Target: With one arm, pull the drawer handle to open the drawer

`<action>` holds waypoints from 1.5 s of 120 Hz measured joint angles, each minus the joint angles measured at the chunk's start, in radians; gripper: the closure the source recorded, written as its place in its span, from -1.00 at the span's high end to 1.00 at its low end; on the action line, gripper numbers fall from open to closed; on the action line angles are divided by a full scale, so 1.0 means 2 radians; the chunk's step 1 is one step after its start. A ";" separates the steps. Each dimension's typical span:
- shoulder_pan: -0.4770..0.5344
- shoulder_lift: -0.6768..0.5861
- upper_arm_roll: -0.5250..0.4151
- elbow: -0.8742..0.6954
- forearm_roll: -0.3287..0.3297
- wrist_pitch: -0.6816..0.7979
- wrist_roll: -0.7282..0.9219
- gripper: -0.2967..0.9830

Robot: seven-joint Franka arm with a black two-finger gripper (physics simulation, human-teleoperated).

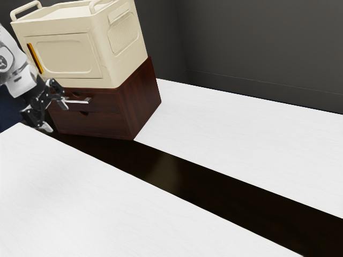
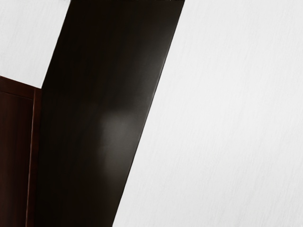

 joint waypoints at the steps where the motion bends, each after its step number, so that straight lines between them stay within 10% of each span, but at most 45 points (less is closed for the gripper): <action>1: 0.000 0.001 0.000 0.001 0.000 0.001 0.001 0.53; 180: -0.017 0.150 0.024 0.108 0.037 0.171 -0.007 0.53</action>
